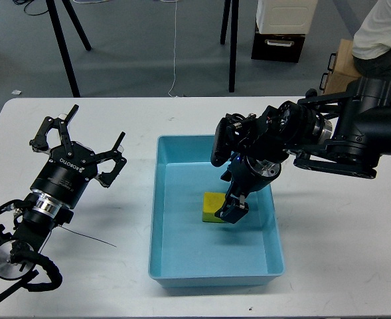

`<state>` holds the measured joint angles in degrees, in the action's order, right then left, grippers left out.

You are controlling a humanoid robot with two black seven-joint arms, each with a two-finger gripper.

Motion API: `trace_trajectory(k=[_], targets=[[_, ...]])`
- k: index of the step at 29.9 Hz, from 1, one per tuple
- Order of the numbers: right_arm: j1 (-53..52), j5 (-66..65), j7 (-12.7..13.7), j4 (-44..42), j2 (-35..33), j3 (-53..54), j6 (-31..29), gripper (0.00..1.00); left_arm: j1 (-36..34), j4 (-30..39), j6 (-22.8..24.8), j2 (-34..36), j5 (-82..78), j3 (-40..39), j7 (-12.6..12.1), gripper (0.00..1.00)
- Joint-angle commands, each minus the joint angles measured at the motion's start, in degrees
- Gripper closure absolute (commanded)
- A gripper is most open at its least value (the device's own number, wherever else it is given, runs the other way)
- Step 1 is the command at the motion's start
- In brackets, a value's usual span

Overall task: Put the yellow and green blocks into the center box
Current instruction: 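Lower the yellow cube into the bin and open the right gripper, then raise the right gripper away from the bin and retract it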

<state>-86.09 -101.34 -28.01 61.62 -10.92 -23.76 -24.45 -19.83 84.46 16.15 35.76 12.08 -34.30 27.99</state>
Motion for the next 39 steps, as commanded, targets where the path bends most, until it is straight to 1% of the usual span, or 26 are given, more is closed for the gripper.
trace_trajectory(k=[1,4,7,11,13,18,22,24,27,28,29,30,32,35,39], targets=[[-0.65,4.3,0.01,-0.36,-3.13,3.1,0.19,0.03,-2.05,-0.88,-1.03,7.2,-3.8,0.46,0.01,0.0],[-0.13,7.99,0.01,-1.32,-6.2,8.36,0.28,0.03,-2.75,-2.01,-1.03,13.61,-11.26,0.37,0.01,0.0],[0.92,9.32,0.01,-4.48,-6.22,17.4,0.28,0.03,-4.42,-4.82,-1.12,18.02,-19.44,0.19,0.01,0.0],[5.4,12.04,0.01,-5.63,-4.55,30.94,0.28,0.03,-8.38,-10.8,-0.24,19.26,-30.15,0.37,0.01,0.0],[6.98,12.75,0.01,-5.72,-2.36,36.31,0.28,0.03,-9.17,-12.65,0.2,19.34,-39.36,0.11,0.01,0.0],[10.59,16.17,0.01,-5.63,0.37,44.67,0.28,0.03,-11.19,-13.18,0.55,21.1,-64.86,-0.6,0.01,0.01],[14.01,22.84,0.01,-5.54,1.61,49.41,0.46,0.03,-14.09,-13.09,0.37,23.29,-83.84,-0.59,0.01,0.05],[16.21,27.06,0.01,-5.46,1.87,51.7,2.64,0.03,-15.06,-12.92,0.2,24.0,-90.53,-0.86,0.01,0.06],[20.34,33.73,0.01,-5.02,2.75,55.12,9.22,0.02,-17.16,-12.3,0.2,24.27,-97.31,-0.68,0.01,0.06],[21.57,35.58,0.4,-4.84,2.75,56.53,11.16,0.02,-17.69,-12.13,0.46,24.27,-99.33,-0.6,0.01,0.06],[23.23,37.43,2.06,-4.41,2.66,58.28,13.27,0.01,-18.22,-11.43,0.64,24.44,-101.79,-0.42,0.01,0.06],[24.82,38.67,3.12,-3.71,2.4,60.13,14.59,0.01,-18.49,-10.73,0.64,24.53,-104.34,-0.25,0.01,0.06],[28.94,39.99,4.53,-1.25,1.96,65.57,16.36,0.01,-18.67,-9.41,0.64,24.88,-110.57,-0.16,0.01,0.06],[35.18,40.17,4.98,3.76,-1.1,73.66,16.54,0.01,-18.4,-7.65,1.08,25.15,-119.98,0.54,0.01,0.06],[43.53,40.44,4.98,11.84,-7.43,80.35,16.72,0.01,-18.75,-5.98,1.6,24.97,-128.52,3.0,0.01,0.05]])
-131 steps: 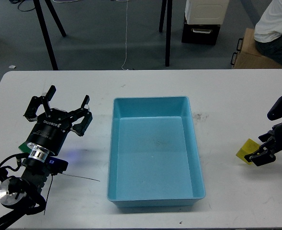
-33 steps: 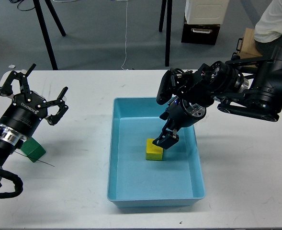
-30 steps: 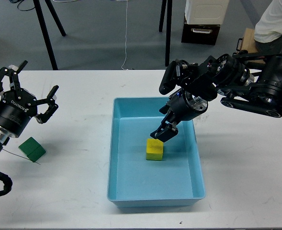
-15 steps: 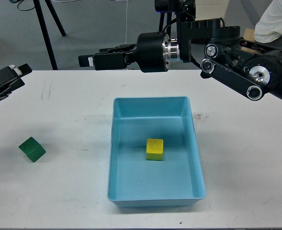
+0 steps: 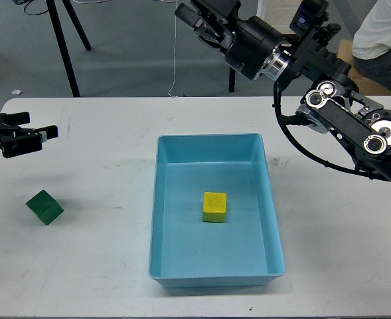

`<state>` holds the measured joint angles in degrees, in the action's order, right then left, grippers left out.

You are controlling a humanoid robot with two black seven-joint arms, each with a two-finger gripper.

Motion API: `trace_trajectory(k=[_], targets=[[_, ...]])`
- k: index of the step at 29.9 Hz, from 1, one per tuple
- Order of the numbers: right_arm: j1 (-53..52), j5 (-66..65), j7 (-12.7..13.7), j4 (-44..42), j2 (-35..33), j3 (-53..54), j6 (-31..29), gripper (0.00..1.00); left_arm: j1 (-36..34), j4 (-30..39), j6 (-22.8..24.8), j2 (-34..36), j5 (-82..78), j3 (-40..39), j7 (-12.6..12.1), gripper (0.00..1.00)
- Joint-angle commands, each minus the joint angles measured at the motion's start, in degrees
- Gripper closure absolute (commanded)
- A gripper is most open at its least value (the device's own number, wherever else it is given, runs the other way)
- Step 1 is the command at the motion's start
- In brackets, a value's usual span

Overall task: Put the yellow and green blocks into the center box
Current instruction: 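Raise the right gripper away from the bin and retract it, then lower the left gripper onto the green cube and close it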

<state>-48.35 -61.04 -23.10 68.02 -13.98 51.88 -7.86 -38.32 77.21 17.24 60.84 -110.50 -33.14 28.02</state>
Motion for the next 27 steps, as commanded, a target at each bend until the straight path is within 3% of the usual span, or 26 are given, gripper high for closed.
trace_trajectory(k=[1,5,12,16,27], targets=[[8.25,0.13,0.07,7.2,-6.12,6.46,0.12,0.01,-0.44,1.97,1.39,-0.11,-7.0,2.63,-0.02,0.04],[18.35,2.23,0.07,13.09,-9.83,14.29,0.21,0.01,-3.77,4.43,10.76,-0.55,-10.43,5.88,-0.02,0.02],[36.11,4.35,-0.02,16.97,-9.22,23.62,0.21,0.01,-12.13,2.25,10.76,-5.29,-14.5,17.39,-0.02,0.01],[42.36,4.44,-0.63,17.32,-9.22,24.94,3.45,0.01,-14.33,-1.0,10.76,-7.57,-14.5,22.41,-0.02,0.01],[46.15,4.44,-0.81,17.5,-9.13,27.75,5.22,0.01,-14.77,-11.03,10.76,-12.24,-14.5,26.19,-0.02,0.01]])
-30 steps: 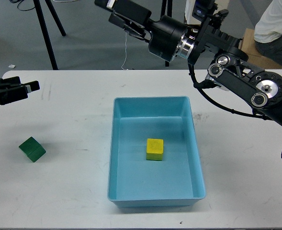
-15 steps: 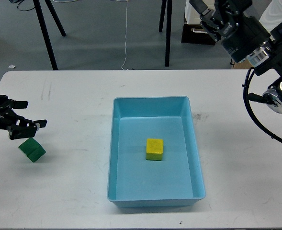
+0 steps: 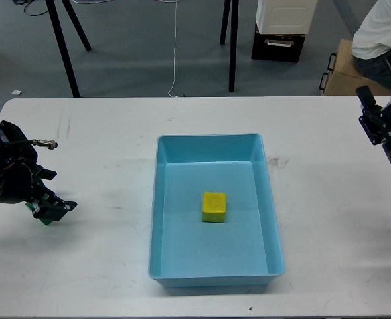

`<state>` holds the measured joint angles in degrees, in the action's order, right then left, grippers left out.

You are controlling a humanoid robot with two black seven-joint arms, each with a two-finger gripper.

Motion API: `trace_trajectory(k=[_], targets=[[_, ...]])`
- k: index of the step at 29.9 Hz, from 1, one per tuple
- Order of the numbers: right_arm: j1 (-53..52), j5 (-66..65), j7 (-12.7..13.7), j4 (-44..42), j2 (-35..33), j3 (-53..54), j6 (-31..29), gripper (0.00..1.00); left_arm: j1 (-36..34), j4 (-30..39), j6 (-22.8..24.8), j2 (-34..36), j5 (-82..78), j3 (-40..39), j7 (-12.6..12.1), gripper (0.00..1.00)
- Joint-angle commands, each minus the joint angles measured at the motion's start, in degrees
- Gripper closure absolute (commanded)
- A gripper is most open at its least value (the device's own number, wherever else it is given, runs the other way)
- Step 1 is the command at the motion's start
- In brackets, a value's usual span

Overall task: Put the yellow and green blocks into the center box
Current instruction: 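Lower the left gripper onto the green cube and close it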

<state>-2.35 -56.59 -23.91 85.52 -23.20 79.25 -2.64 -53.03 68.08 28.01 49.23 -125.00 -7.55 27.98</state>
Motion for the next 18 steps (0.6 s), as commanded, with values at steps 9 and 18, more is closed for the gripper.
trace_trajectory(k=[9,18], targets=[[0.59,1.57,0.0,0.88,0.09,0.12,0.0,0.01,0.12,-6.38,-0.01,-2.11,0.0,1.49,0.02,0.01],[0.94,2.45,0.0,0.88,0.09,0.12,0.0,0.01,0.56,-8.66,-0.01,-3.08,0.0,1.58,0.02,0.02]])
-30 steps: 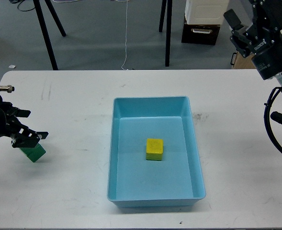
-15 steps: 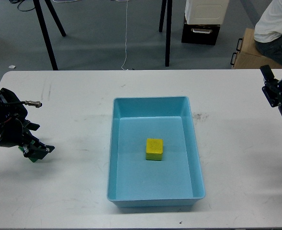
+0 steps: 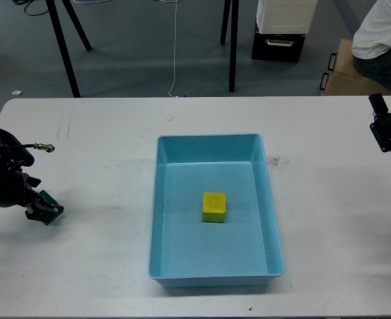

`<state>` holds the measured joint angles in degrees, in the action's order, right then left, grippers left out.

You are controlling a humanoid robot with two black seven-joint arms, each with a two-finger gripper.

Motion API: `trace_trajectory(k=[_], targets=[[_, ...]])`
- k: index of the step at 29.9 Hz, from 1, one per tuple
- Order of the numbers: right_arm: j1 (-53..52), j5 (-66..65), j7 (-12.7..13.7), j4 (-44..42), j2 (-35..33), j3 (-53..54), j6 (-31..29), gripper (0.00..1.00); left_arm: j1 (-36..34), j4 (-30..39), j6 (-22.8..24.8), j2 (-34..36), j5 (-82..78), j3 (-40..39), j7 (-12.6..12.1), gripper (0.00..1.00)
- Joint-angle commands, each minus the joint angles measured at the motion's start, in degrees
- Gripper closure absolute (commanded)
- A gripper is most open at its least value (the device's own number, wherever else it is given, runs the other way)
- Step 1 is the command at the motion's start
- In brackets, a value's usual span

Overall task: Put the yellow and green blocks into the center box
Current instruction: 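Lower the left gripper onto the green cube and close it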

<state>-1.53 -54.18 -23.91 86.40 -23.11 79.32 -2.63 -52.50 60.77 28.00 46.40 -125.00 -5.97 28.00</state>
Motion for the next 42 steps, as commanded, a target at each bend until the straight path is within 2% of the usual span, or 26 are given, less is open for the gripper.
trace_trajectory(k=[1,11,20,22,26,30,37,40,42], targets=[[0.04,0.04,0.0,0.0,0.0,0.04,-0.01,0.01,-0.06,-1.79,0.0,-0.26,0.0,0.0,0.0,0.02],[0.21,0.04,0.0,0.0,0.0,0.13,-0.01,0.01,0.12,-3.2,0.0,-0.7,0.0,1.31,0.0,0.02],[0.21,0.04,0.0,-0.09,0.0,0.13,-0.01,0.01,0.03,-3.2,0.0,-0.79,0.0,3.07,0.0,0.08],[0.21,0.04,0.0,-0.17,0.0,0.13,-0.01,0.01,0.03,-3.2,0.0,-0.79,0.0,3.43,0.0,0.19],[0.3,0.04,0.0,-0.17,0.26,0.04,-0.01,0.01,0.03,-3.29,0.0,-0.79,0.0,3.51,0.0,0.32],[0.21,0.04,0.0,-0.17,1.05,0.04,-0.01,0.01,-0.06,-3.29,0.0,-0.87,0.0,3.34,0.0,0.51],[0.3,0.04,0.0,-0.26,1.05,-0.05,-0.01,0.01,-0.59,-3.29,0.0,-1.05,0.0,1.93,0.0,0.73],[0.65,0.04,0.0,-0.26,0.97,0.39,-0.01,0.01,-1.99,-3.38,0.0,-0.79,0.46,1.58,0.0,0.79],[1.09,0.04,0.0,-0.26,0.96,0.92,-0.01,0.01,-4.18,-3.03,0.0,-0.7,0.98,1.41,0.0,0.79]])
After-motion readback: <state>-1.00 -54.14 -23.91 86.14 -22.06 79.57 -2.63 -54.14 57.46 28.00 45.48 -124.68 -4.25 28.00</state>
